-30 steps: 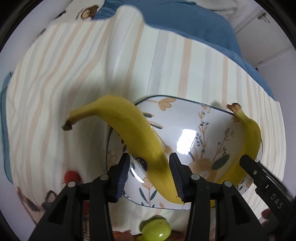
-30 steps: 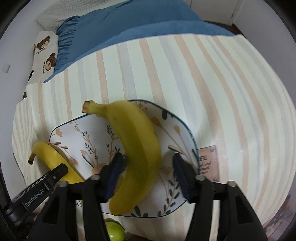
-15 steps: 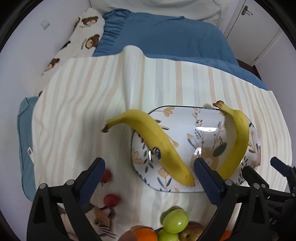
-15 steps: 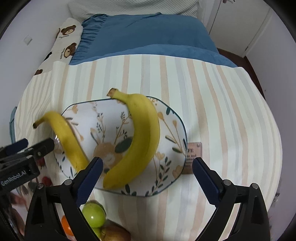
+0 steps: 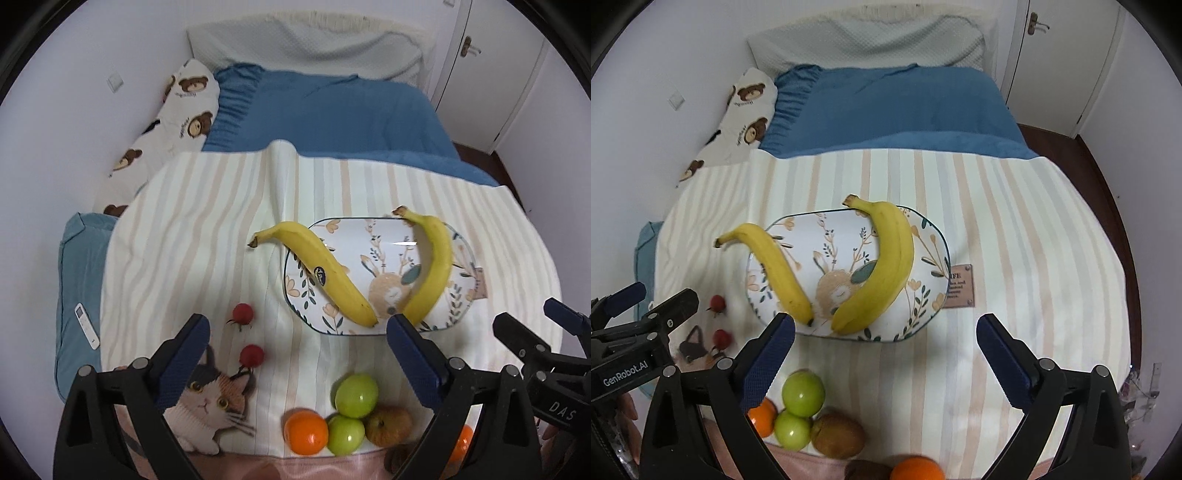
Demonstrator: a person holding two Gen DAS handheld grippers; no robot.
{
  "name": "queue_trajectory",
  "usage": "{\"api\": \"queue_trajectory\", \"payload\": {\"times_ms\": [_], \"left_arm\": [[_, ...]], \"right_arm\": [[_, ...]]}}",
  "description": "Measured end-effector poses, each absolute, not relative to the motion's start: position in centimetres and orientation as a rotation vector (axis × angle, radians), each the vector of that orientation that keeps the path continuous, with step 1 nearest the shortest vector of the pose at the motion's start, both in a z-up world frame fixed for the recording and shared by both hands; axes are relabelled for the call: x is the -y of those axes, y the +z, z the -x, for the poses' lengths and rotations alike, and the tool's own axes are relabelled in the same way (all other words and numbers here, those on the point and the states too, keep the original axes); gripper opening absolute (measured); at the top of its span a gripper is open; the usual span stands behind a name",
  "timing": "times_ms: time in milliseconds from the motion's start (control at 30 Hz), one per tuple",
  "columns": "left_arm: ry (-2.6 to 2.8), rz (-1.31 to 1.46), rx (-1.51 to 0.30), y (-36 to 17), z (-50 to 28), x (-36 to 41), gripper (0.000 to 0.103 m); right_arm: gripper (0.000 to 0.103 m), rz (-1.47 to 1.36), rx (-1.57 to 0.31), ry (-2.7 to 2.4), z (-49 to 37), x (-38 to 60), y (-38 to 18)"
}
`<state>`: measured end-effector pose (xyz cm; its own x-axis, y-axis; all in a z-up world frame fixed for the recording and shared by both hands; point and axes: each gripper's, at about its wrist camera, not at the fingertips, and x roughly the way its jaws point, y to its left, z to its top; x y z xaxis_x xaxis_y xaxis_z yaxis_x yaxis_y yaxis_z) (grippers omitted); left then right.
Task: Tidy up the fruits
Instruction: 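Open both tools and lift them away from the plate, then grasp the large orange with the right tool while the left tool grasps the small orange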
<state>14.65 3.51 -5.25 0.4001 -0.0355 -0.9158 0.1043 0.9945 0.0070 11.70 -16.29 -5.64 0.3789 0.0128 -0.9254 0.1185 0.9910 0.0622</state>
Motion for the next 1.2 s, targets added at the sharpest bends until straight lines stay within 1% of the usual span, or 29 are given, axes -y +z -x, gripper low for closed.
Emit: {"api": "queue_trajectory", "payload": {"times_ms": [200,400,533,633,800,1033,1200], "left_arm": [[-0.113,-0.059,-1.088,-1.8,-10.6,-3.9,0.098],[-0.122,-0.036,-1.049,0.2,-7.3,-4.4,0.098],[-0.134,-0.027,-1.052,0.5,-5.7,-4.8,0.098],[-0.123,-0.021,-1.076,-0.4,-4.8,-5.6,0.098],[-0.085,-0.032,-1.191,-5.1,-4.3,-7.1,0.098],[-0.083,-0.13,-1.372,-13.8,-4.6,-6.7,0.098],[-0.102,-0.157,-1.478,-18.8,-6.0,-5.9,0.098]], "right_arm": [[0.101,-0.105,-1.105,-0.064,-7.6,15.1,-1.9],[0.101,-0.13,-1.051,-0.052,-4.0,14.5,1.3],[0.101,-0.165,-1.039,-0.039,-2.1,14.2,2.3],[0.101,-0.213,-1.06,-0.035,-0.9,14.3,1.8],[0.101,-0.281,-1.158,-0.055,0.7,15.5,-2.0],[0.1,-0.409,-1.327,-0.132,2.5,18.8,-10.7],[0.1,-0.474,-1.426,-0.2,3.5,21.0,-16.0]]}}
